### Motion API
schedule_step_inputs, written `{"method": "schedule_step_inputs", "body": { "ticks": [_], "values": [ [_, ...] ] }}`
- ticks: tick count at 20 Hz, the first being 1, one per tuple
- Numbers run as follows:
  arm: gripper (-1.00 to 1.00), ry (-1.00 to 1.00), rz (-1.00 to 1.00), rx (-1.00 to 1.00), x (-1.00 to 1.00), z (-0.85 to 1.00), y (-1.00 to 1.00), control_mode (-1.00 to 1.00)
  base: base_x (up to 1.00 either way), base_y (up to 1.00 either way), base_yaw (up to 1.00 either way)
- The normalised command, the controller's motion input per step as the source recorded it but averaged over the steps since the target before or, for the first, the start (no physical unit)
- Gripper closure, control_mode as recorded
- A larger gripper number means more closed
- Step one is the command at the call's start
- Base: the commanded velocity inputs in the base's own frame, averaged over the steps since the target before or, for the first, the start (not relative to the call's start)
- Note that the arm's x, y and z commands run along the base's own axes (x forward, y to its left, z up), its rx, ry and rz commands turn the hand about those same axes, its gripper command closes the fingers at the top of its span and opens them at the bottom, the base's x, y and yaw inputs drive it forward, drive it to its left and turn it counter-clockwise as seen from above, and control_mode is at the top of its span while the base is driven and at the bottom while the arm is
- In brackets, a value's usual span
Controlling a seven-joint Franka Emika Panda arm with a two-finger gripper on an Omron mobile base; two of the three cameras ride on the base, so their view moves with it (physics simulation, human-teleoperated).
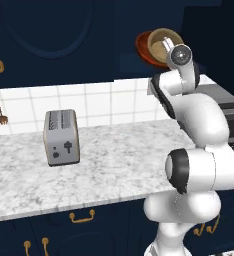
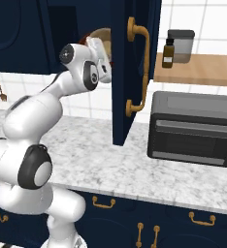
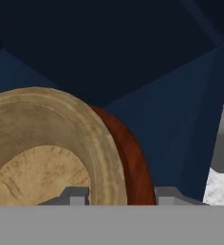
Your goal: Pick up the bowls on the counter and stack them on top of one another in the open cabinet. Place the smaller bowl on top of the larger bowl.
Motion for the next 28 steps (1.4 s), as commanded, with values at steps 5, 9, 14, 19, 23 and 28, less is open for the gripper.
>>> {"method": "schedule_step_inputs", "body": {
  "ticks": [5,9,14,19,23,28],
  "values": [
    [-1.0,0.0,0.05,0.0,0.75,0.0,0.03,-1.0,0.0,0.0,0.0],
    [-1.0,-0.04,0.03,0.0,0.43,-0.02,0.12,-1.0,0.0,0.0,0.0],
    [-1.0,-0.1,0.02,0.0,0.02,0.1,0.05,-1.0,0.0,0.0,0.0],
    [-1.0,-0.02,0.01,0.0,-0.26,0.1,0.11,-1.0,0.0,0.0,0.0],
    [-1.0,0.0,0.0,0.0,-0.5,0.13,0.06,-1.0,0.0,0.0,0.0],
    [-1.0,0.01,0.0,0.0,-0.8,0.05,0.01,-1.0,0.0,0.0,0.0]
  ]
}}
